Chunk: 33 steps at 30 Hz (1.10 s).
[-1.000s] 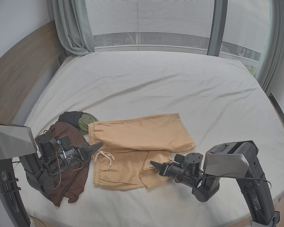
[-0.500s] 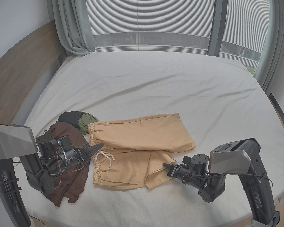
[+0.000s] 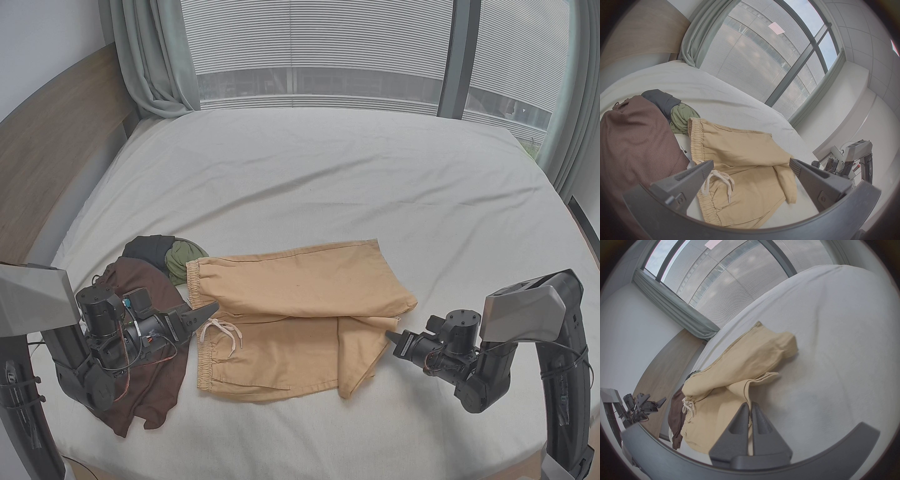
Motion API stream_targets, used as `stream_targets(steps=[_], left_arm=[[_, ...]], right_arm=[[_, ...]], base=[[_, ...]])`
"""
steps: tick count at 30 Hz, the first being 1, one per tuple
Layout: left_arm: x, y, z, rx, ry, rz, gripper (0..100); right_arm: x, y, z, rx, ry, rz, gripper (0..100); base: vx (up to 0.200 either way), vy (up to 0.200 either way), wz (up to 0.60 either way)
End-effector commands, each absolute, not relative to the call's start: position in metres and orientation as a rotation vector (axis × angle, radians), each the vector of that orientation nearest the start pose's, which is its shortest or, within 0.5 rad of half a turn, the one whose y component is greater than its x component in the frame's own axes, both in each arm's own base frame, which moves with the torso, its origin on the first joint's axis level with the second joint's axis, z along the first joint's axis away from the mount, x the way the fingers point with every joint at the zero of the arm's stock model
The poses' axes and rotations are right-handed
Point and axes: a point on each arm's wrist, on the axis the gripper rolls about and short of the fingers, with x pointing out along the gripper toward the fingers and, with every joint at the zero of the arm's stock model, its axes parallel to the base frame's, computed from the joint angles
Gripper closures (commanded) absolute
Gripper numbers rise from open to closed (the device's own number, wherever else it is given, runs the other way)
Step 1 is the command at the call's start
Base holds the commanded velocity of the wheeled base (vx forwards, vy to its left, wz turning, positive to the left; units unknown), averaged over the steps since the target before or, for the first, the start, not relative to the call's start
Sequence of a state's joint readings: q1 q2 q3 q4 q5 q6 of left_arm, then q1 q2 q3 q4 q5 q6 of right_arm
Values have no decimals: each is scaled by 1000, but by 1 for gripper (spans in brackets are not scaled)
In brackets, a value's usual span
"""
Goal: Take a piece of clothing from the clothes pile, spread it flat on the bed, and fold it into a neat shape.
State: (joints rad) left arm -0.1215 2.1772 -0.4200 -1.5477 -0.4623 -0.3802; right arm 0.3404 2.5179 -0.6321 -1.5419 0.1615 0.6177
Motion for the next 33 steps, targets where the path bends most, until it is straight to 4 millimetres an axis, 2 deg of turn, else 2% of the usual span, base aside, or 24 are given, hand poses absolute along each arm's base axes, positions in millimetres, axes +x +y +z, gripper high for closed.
stream_targets(steps=[1,17,31,32,33], left_arm=[[307,-48,39,-405,320,-534,0],[307,-48,38,-405,326,-536,0],[301,-50,33,-409,357,-539,0],[301,-50,34,-408,356,-539,0],[301,-50,34,-408,356,-539,0]], right_arm=[[341,106,-42,567,460,338,100],[367,64,-41,577,443,252,100],[373,63,-40,546,416,267,100],[373,63,-41,539,418,268,0],[373,63,-41,537,417,268,0]], base=[[0,0,0],[0,0,0],[0,0,0],[0,0,0],[0,0,0]])
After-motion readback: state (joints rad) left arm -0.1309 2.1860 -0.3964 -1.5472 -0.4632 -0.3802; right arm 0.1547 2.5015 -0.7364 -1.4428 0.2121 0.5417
